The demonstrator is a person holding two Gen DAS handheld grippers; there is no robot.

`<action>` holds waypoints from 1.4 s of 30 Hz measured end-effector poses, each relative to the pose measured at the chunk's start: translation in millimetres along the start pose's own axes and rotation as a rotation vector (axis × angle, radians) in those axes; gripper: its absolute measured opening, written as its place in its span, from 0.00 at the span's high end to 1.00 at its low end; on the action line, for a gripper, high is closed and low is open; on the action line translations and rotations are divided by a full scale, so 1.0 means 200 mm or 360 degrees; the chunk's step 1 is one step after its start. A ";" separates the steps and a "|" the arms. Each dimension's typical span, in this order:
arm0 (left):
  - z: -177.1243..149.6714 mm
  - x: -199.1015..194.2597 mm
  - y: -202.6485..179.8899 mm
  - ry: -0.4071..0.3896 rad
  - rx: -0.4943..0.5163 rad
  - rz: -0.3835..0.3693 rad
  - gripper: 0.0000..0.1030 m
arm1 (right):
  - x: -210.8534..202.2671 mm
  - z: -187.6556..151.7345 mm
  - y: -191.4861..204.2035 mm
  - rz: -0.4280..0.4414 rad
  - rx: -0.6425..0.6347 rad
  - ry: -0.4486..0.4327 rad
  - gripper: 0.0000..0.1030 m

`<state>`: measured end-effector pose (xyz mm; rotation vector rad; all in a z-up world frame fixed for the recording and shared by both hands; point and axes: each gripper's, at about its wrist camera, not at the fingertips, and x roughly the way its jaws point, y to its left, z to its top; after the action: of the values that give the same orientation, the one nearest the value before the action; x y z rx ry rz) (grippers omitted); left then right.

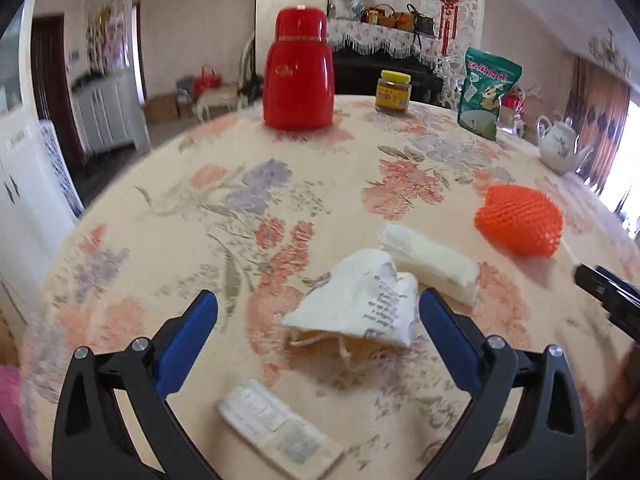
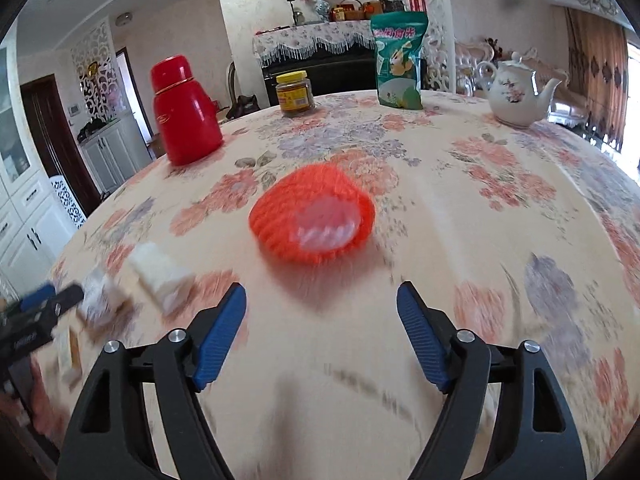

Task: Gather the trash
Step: 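Grasp a crumpled printed paper with the left tool while the right tool grasps the orange net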

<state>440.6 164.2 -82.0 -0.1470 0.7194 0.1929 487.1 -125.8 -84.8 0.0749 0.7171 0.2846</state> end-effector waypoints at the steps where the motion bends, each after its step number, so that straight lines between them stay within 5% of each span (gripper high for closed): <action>1: 0.00 0.01 -0.01 0.0008 -0.0010 -0.0012 0.05 | 0.03 0.03 0.00 0.0004 0.0005 -0.0002 0.24; 15: 0.00 0.09 -0.06 0.0082 0.0020 -0.0029 0.07 | 0.41 0.25 0.02 0.0002 -0.0028 0.0165 0.18; 19: 0.00 0.13 -0.05 0.0155 0.0008 -0.0072 0.19 | 0.42 0.24 0.06 0.0000 -0.0085 0.0176 0.46; 24: 0.00 0.14 -0.03 0.0162 -0.0007 -0.0093 0.20 | 0.29 0.17 0.10 -0.0026 -0.0149 0.0105 0.70; 34: -0.01 0.13 -0.02 0.0162 -0.0016 -0.0132 0.20 | -0.20 -0.13 0.14 0.0045 0.0073 -0.0031 0.72; 42: -0.02 0.09 -0.05 0.0106 0.0012 -0.0212 0.21 | -0.55 -0.47 0.24 -0.0042 0.0214 -0.0090 0.72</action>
<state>453.1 156.8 -95.7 -0.1940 0.7735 0.0585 335.3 -113.6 -76.3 0.2003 0.6802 0.2077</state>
